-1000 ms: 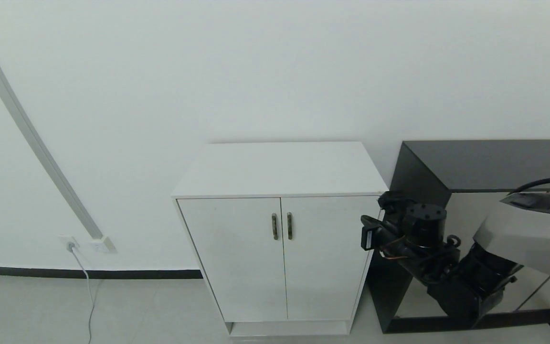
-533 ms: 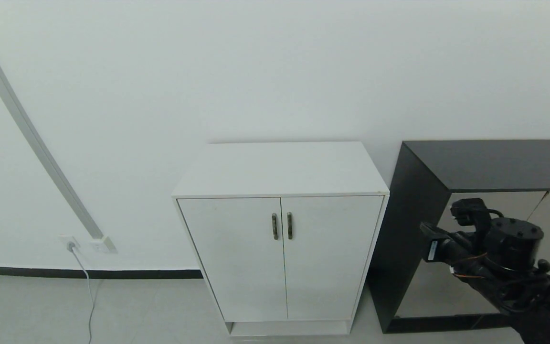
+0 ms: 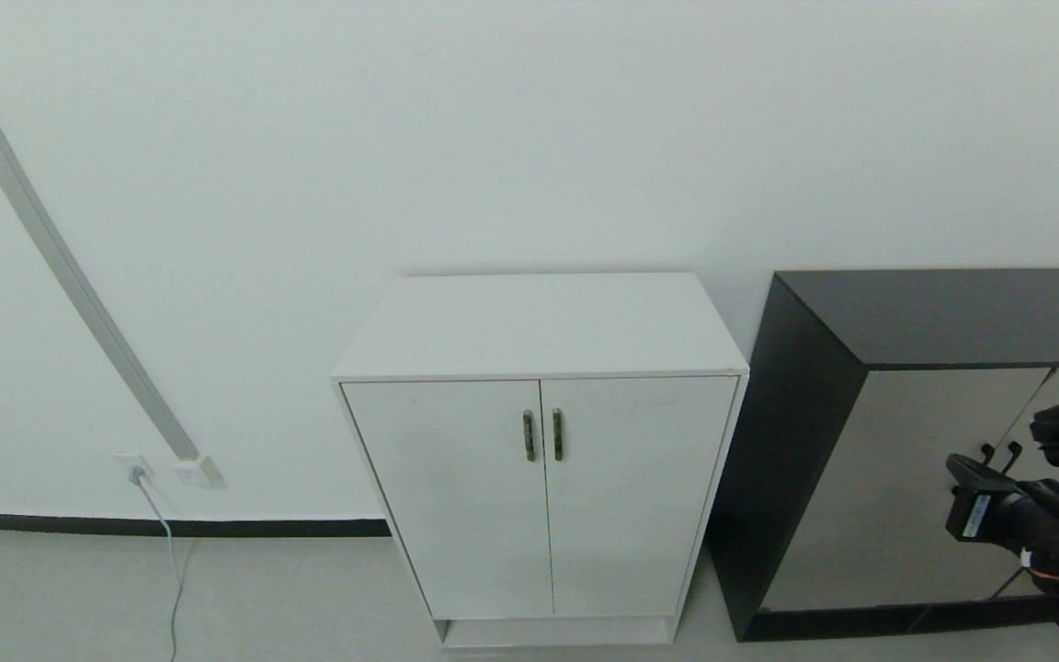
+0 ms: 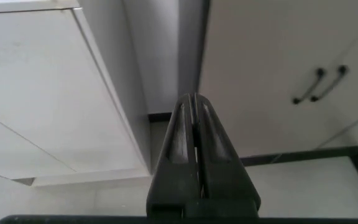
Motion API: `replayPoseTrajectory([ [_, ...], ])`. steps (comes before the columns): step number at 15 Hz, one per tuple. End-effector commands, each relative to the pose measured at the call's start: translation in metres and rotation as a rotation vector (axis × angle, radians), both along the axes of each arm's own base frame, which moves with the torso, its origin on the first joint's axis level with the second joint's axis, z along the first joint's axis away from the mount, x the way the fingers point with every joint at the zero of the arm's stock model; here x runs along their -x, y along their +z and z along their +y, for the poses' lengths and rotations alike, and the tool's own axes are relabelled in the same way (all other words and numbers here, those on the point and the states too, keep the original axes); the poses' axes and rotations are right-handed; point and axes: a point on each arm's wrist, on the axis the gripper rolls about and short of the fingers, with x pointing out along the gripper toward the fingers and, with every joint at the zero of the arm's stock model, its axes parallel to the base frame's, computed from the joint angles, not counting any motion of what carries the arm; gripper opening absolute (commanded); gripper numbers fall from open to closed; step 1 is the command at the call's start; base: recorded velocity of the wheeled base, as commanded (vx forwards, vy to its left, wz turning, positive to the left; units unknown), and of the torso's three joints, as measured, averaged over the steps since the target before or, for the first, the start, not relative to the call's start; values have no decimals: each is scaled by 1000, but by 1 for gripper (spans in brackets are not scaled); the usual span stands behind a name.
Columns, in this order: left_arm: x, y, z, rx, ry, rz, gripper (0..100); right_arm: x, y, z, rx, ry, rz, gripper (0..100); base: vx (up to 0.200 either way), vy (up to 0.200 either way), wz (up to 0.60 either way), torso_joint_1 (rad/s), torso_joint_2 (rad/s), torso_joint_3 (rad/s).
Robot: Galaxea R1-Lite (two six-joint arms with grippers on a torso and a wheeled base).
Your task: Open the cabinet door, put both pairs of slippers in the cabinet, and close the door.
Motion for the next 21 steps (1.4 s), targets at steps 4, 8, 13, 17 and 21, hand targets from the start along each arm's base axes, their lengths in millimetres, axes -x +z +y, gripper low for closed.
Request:
replayPoseTrajectory([
  [4, 0, 0, 0, 0, 0, 1, 0, 51, 27, -8, 20, -15, -66, 0, 0, 0, 0, 0, 0, 0],
  [8, 0, 0, 0, 0, 0, 1, 0, 87, 37, -10, 16, 14, -57, 0, 0, 0, 0, 0, 0, 0],
  [13, 0, 0, 0, 0, 0, 3, 0, 122, 34, -14, 8, 38, -19, 0, 0, 0, 0, 0, 0, 0],
  [17, 0, 0, 0, 0, 0, 1, 0, 142, 29, -14, 4, 52, 3, 0, 0, 0, 0, 0, 0, 0],
  [21, 0, 0, 0, 0, 0, 3, 0, 162, 20, -13, -2, 68, 27, 0, 0, 0, 0, 0, 0, 0],
])
